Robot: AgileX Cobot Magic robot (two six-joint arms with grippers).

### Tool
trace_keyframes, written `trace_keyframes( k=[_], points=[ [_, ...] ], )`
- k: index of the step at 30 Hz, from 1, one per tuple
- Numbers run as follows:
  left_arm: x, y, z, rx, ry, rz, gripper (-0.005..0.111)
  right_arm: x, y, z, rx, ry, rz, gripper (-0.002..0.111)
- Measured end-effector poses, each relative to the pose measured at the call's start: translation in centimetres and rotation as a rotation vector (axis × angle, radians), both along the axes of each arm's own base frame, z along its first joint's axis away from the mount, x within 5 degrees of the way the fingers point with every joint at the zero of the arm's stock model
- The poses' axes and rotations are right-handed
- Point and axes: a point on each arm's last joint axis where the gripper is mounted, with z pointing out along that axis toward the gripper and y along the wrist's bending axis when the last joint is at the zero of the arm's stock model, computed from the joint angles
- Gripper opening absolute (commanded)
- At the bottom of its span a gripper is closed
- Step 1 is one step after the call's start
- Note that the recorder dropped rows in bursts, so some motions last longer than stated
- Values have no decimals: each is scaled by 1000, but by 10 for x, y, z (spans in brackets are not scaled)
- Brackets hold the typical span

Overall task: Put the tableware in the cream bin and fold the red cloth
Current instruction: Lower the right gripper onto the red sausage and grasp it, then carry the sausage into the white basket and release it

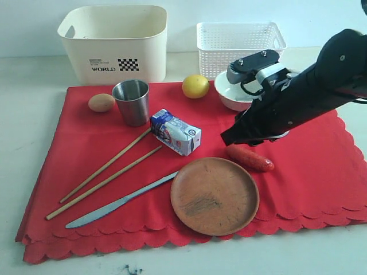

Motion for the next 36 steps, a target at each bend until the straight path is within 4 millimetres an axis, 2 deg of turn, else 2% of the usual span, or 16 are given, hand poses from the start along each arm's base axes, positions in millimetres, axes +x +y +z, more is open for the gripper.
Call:
trace_keyframes(
  k=[16, 19, 22, 25, 30, 36],
  points=[
    [0, 0, 0, 0, 0, 0, 5, 9, -4, -52, -166, 40, 110, 45],
    [0, 0, 0, 0, 0, 0, 5, 9, -4, -53, -170, 38, 112, 27],
    [0, 0, 0, 0, 0, 0, 5, 9, -4, -53, -170, 37, 112, 1],
    [0, 0, 0, 0, 0, 0, 5, 9, -4, -53, -170, 37, 112, 0],
    [0, 0, 0, 0, 0, 0, 5, 9, -4, -22, -135, -58, 104, 0],
    [0, 0, 0, 0, 0, 0, 5, 13, -7, 39, -43, -354, 31, 0]
  ],
)
